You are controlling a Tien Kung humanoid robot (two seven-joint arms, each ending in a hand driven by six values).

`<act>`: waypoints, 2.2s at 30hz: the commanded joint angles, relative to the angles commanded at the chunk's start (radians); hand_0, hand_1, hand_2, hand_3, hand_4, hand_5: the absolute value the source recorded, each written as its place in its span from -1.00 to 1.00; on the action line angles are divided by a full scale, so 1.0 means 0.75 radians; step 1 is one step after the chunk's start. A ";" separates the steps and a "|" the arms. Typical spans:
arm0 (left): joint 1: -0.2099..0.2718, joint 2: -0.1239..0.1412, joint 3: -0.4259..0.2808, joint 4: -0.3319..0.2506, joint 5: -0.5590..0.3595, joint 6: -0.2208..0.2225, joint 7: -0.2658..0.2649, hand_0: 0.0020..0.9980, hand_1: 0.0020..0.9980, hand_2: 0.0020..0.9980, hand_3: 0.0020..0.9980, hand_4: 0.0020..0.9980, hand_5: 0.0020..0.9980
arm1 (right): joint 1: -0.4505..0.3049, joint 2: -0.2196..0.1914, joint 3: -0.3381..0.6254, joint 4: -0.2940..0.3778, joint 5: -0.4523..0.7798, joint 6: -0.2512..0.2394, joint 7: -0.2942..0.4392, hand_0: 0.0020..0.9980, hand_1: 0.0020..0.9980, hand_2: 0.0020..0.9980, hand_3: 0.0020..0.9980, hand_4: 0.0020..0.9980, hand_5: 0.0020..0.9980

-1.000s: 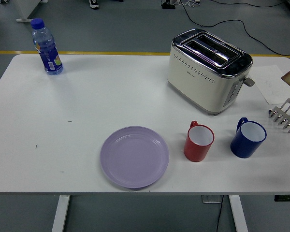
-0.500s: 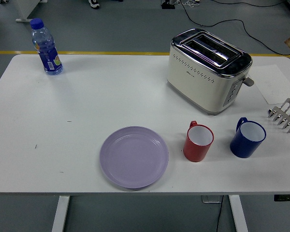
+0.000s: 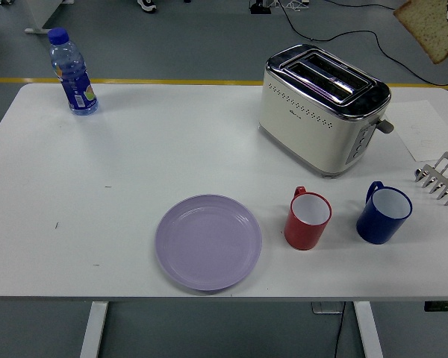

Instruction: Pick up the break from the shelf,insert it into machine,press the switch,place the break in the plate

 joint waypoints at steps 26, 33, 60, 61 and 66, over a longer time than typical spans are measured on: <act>-0.014 0.011 0.016 0.000 0.001 0.010 0.008 0.39 0.44 0.46 0.15 -0.34 0.84 | 0.247 0.269 -0.283 -0.333 0.071 0.001 0.017 -0.63 -0.63 -0.39 -0.19 -0.33 -1.00; -0.017 0.012 0.023 0.000 -0.001 0.011 0.010 0.39 0.44 0.46 0.15 -0.33 0.84 | 0.262 0.316 -0.320 -0.392 0.061 -0.008 0.023 -0.63 -0.63 -0.39 -0.19 -0.32 -1.00; -0.026 0.011 0.016 0.000 0.013 0.009 0.013 0.39 0.44 0.46 0.15 -0.34 0.83 | 0.257 0.356 -0.379 -0.559 -0.016 -0.027 0.051 -0.63 -0.63 -0.40 -0.19 -0.31 -1.00; -0.026 0.011 0.015 0.000 0.015 0.009 0.013 0.39 0.44 0.46 0.15 -0.34 0.83 | 0.257 0.356 -0.381 -0.562 -0.014 -0.025 0.051 -0.63 -0.63 -0.40 -0.19 -0.31 -1.00; -0.026 0.011 0.008 0.000 0.023 0.009 0.015 0.39 0.44 0.46 0.15 -0.34 0.82 | 0.259 0.363 -0.384 -0.578 -0.008 -0.007 0.058 -0.60 -0.60 -0.37 -0.16 -0.30 -1.00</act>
